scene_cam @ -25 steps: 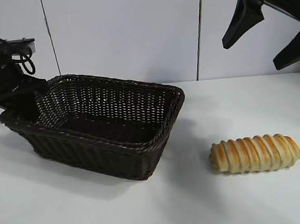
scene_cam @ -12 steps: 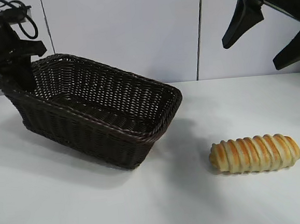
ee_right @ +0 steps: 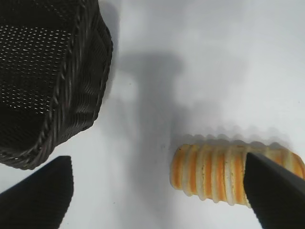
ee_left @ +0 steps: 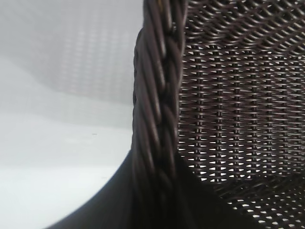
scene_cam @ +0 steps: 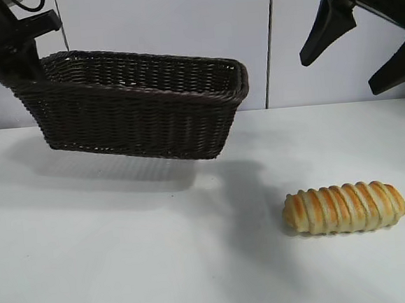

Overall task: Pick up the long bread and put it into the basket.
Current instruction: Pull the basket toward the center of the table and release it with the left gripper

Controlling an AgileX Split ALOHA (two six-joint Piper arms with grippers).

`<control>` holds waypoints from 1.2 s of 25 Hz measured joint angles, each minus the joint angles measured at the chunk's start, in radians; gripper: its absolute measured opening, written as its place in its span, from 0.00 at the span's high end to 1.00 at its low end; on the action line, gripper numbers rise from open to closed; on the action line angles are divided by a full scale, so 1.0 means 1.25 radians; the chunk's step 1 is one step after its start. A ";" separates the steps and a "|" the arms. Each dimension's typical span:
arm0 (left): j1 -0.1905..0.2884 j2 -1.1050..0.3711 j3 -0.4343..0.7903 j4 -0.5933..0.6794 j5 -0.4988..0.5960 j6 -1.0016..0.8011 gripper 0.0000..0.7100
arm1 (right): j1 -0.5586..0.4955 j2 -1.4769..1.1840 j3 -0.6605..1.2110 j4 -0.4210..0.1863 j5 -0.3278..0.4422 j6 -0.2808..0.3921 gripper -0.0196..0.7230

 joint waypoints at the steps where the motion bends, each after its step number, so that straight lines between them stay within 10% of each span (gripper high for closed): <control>1: 0.000 -0.001 0.008 0.004 -0.010 -0.007 0.85 | 0.000 0.000 0.000 0.000 0.000 0.000 0.04; 16: -0.006 -0.005 0.257 -0.052 -0.233 0.002 0.85 | 0.000 0.000 0.000 -0.001 0.006 0.000 0.04; 30: -0.042 -0.002 0.293 -0.074 -0.282 0.040 0.85 | 0.000 0.000 0.000 -0.001 0.006 0.000 0.04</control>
